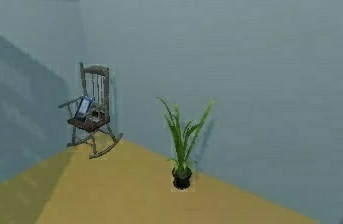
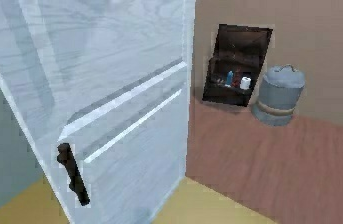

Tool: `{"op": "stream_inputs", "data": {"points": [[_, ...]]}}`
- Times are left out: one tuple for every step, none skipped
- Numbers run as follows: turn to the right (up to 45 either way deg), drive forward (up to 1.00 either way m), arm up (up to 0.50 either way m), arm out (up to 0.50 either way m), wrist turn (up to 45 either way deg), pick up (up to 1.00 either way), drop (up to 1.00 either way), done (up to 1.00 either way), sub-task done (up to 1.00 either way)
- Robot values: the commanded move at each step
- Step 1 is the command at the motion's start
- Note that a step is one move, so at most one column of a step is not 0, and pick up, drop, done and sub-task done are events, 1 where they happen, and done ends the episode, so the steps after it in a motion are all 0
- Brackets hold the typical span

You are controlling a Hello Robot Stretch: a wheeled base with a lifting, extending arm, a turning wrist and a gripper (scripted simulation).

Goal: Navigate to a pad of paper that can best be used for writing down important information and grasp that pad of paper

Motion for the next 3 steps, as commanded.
{"op": "stream_inputs", "data": {"points": [[0.0,0.45,0.00,0.00,0.0,0.00,0.00,0.00,0.00],[45.0,0.00,0.00,0.00,0.0,0.00,0.00,0.00,0.00],[18.0,0.00,0.00,0.00,0.0,0.00,0.00,0.00,0.00]]}}
